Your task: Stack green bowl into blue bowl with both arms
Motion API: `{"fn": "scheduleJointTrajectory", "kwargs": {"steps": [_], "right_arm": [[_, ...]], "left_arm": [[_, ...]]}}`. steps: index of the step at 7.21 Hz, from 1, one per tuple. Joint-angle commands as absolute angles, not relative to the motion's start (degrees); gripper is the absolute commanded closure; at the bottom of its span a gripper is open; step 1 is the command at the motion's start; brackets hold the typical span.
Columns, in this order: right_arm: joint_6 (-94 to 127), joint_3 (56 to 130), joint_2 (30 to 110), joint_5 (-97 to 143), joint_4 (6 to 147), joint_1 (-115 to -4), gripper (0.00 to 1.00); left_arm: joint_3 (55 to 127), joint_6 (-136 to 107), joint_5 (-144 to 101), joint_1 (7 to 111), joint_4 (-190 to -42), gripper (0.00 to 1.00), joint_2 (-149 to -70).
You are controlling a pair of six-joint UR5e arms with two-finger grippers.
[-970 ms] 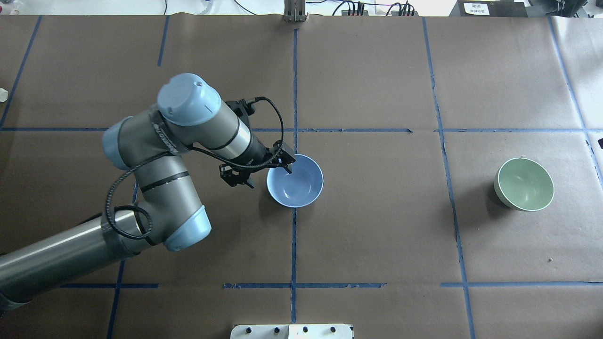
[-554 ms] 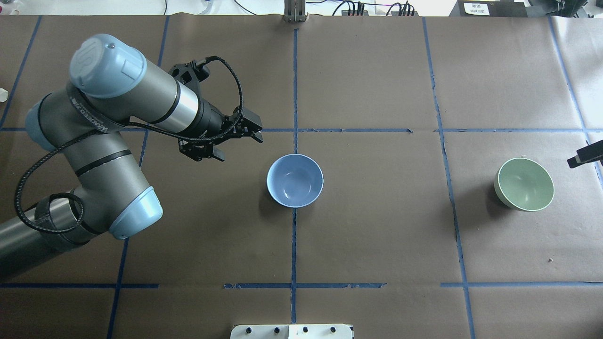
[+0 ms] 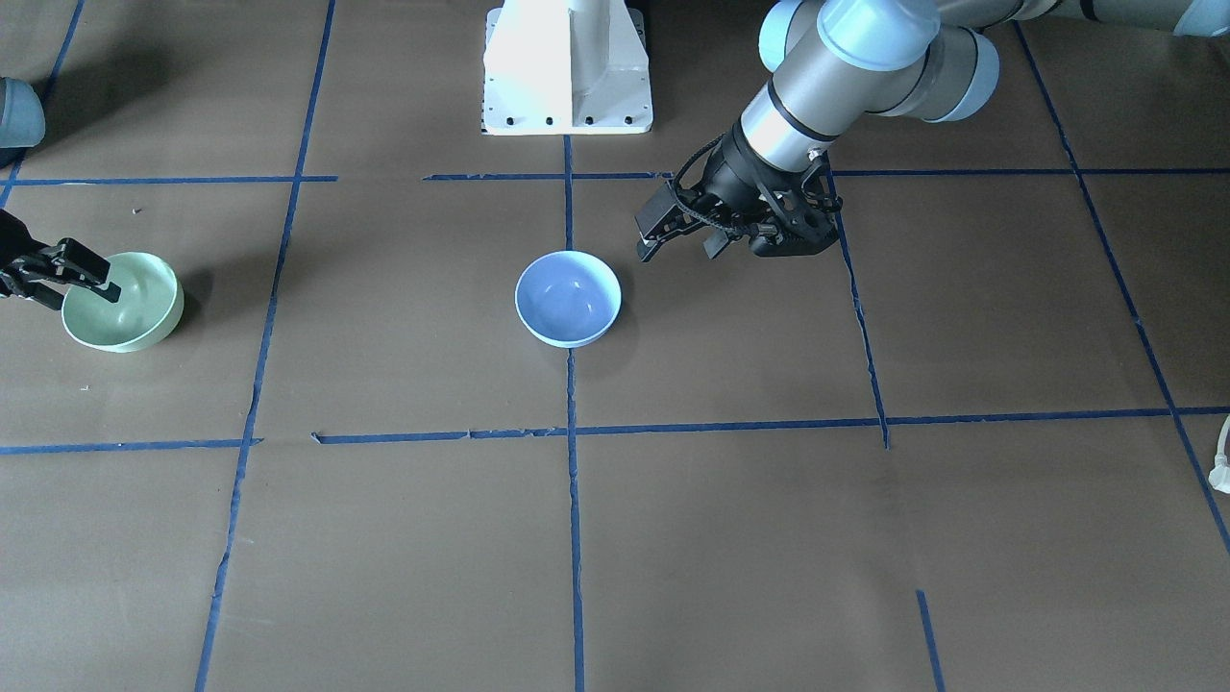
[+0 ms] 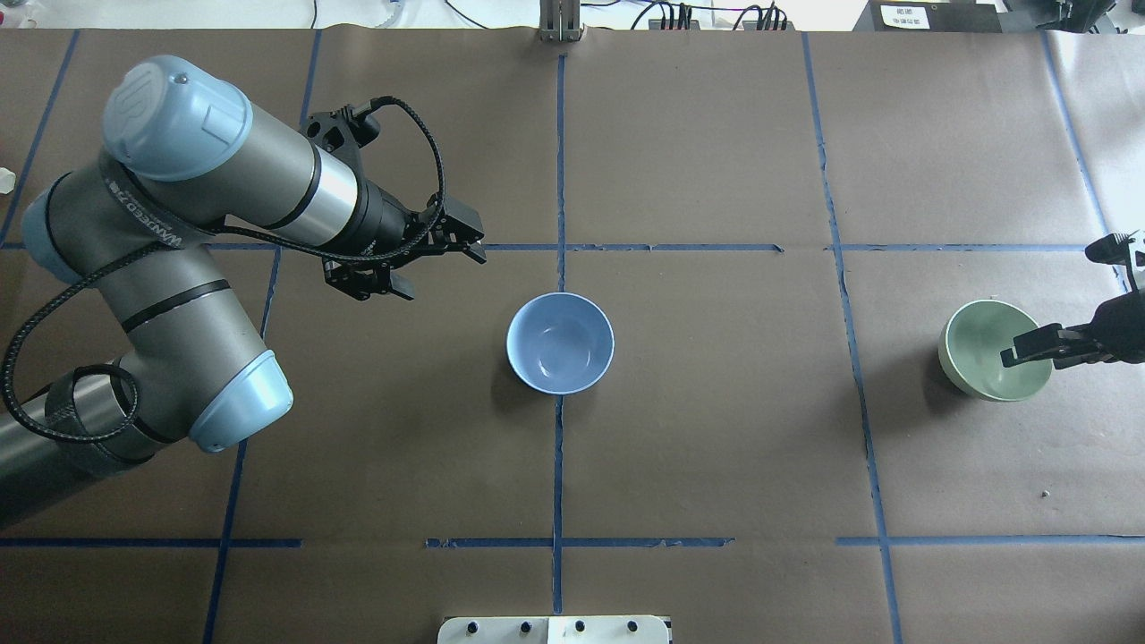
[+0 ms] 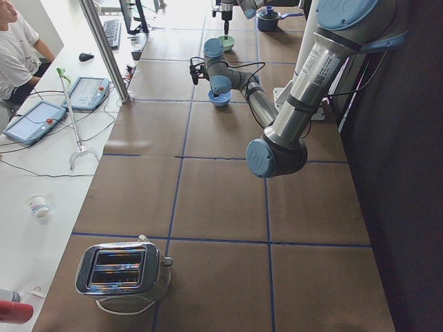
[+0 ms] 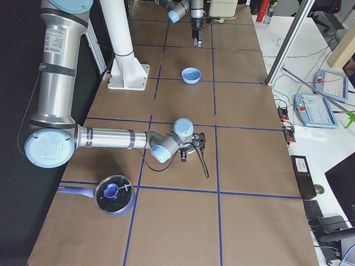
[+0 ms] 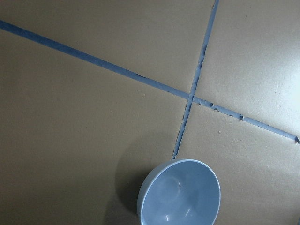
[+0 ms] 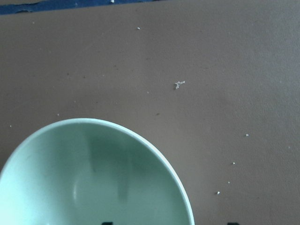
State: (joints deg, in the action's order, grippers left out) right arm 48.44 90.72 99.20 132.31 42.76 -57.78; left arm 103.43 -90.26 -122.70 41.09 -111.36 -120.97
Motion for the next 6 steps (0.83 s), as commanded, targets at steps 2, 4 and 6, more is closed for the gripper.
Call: {"fn": "scheduleJointTrajectory", "kwargs": {"steps": [2, 4, 6], "right_arm": [[48.52, 90.88, 98.71, 132.8, 42.28, -57.39, 1.0], [56.09, 99.17, 96.35, 138.38, 43.06, -55.56, 1.0], [87.22, 102.83, 80.51, 133.55, 43.07, -44.97, 1.0]], "left_arm": [[103.71, -90.26, -122.78, 41.74, -111.44, 0.0, -120.94], [108.16, -90.26, -123.22, 43.41, -111.44, 0.0, -119.55], [110.3, -90.18, -123.31, 44.65, -111.45, 0.0, -118.04]]}}
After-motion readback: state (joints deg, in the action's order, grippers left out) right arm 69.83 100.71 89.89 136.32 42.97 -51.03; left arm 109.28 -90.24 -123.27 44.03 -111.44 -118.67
